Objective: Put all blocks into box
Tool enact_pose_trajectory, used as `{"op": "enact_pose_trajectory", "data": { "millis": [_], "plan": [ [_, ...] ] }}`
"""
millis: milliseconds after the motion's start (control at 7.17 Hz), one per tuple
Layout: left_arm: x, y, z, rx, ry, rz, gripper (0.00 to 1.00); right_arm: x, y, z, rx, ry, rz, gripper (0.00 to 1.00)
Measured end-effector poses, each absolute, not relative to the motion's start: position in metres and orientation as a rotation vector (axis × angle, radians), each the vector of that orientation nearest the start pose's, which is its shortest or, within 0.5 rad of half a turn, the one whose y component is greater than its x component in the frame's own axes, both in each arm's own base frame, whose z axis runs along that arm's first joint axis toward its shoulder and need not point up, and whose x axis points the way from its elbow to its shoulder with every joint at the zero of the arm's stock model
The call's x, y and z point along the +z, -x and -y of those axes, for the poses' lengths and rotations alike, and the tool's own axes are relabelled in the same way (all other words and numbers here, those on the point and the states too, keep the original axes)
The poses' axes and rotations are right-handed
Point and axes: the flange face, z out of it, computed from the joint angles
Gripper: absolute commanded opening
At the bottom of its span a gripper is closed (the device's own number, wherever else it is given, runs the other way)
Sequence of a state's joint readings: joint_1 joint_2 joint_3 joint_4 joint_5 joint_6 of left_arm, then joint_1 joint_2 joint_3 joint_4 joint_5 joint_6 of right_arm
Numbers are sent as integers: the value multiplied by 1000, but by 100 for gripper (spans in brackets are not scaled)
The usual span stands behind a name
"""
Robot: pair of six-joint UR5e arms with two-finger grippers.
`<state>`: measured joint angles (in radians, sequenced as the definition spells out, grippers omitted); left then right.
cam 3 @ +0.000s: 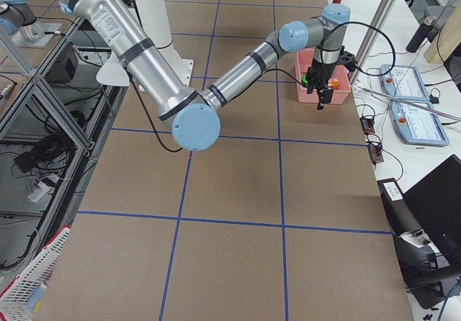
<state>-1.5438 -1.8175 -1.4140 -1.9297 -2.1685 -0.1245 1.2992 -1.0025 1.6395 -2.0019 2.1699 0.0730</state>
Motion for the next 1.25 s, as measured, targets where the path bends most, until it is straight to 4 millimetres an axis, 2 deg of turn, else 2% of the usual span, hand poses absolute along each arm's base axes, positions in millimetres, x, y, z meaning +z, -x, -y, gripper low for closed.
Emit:
{"op": "enact_pose_trajectory", "data": {
  "millis": [139, 279, 418, 697, 976, 1255],
  "plan": [
    [573, 78, 592, 59, -344, -602, 100, 385, 86, 649, -252, -73, 608, 100],
    [569, 83, 569, 58, -297, -602, 100, 421, 82, 648, -256, -78, 581, 100],
    [566, 84, 558, 55, -273, -604, 100, 458, 79, 640, -264, -107, 566, 100],
    [569, 83, 550, 62, -272, -599, 100, 530, 65, 609, -266, -158, 564, 100],
    [584, 82, 542, 59, -257, -614, 100, 568, 34, 584, -216, -144, 608, 100],
    [597, 76, 525, 53, -215, -706, 100, 597, -11, 552, -123, -97, 775, 100]
  ]
}}
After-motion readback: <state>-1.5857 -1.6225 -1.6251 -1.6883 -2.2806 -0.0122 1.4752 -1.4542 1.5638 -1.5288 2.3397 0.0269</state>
